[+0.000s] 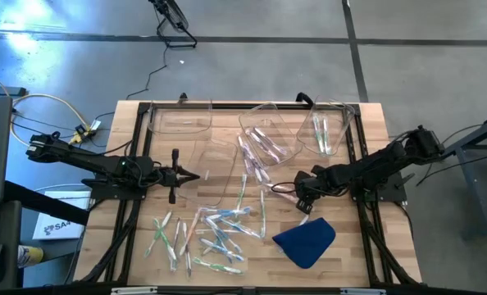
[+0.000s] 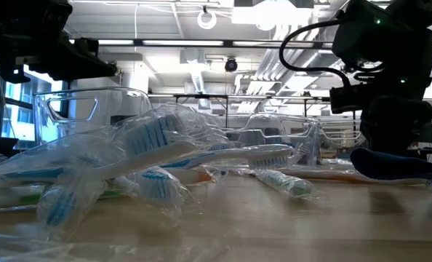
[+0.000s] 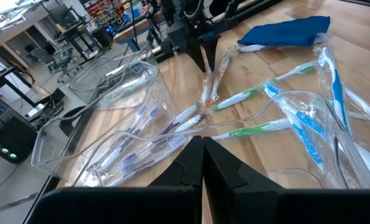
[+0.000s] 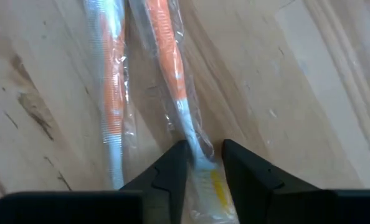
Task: Pick & Place Toothbrushes
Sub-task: Put the orange toothbrush into the top left transparent bin
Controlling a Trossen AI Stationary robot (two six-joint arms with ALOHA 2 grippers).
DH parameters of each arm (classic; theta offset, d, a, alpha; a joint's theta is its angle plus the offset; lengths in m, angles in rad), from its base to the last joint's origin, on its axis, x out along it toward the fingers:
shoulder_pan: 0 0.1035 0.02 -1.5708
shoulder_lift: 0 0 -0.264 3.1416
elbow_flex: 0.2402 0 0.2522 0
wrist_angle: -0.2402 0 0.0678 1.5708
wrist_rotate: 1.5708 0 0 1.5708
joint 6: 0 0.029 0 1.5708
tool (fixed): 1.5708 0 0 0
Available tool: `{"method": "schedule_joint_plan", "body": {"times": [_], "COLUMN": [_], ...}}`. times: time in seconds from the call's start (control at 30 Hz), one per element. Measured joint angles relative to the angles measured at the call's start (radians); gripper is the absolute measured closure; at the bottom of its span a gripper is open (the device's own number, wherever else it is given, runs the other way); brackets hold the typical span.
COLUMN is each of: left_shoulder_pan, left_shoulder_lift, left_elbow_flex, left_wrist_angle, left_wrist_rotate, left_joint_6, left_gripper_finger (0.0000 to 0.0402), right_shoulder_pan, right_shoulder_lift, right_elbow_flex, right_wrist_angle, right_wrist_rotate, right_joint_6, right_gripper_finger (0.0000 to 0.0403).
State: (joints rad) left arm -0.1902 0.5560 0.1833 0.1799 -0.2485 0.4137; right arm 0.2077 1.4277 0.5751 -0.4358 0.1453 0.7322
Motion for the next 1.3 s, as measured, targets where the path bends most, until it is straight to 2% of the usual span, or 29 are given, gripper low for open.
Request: {"method": "schedule_joint_plan", "body": {"times": [0.17, 0.23, 0.67, 0.77, 1.0, 1.3], "left_shoulder_pan": [0.0, 0.0, 0.0, 0.0, 0.0, 0.0], "left_shoulder_lift": [0.0, 0.0, 0.0, 0.0, 0.0, 0.0], "left_elbow_flex": [0.0, 0.0, 0.0, 0.0, 0.0, 0.0], "left_wrist_angle": [0.0, 0.0, 0.004, 0.004, 0.01, 0.093], "left_wrist_rotate": [0.0, 0.0, 0.0, 0.0, 0.0, 0.0], "left_joint_6": [0.0, 0.0, 0.0, 0.0, 0.0, 0.0], "left_gripper_finger": [0.0402, 0.0402, 0.0402, 0.0402, 0.0402, 0.0402], "right_shoulder_pan": [-0.001, -0.001, -0.001, 0.001, 0.0, 0.0], "right_shoulder_lift": [0.001, 0.001, -0.027, -0.07, -0.199, -0.344], "right_elbow_flex": [-0.002, -0.001, -0.003, -0.005, -0.004, 0.019], "right_wrist_angle": [-0.003, 0.001, 0.006, -0.009, -0.032, -0.034], "right_wrist_rotate": [-0.001, -0.002, -0.054, -0.068, -0.02, -0.012], "right_joint_6": [0.0, 0.001, -0.026, -0.029, -0.058, -0.108], "right_gripper_finger": [0.0377, 0.039, 0.0398, 0.0399, 0.0402, 0.0401]}}
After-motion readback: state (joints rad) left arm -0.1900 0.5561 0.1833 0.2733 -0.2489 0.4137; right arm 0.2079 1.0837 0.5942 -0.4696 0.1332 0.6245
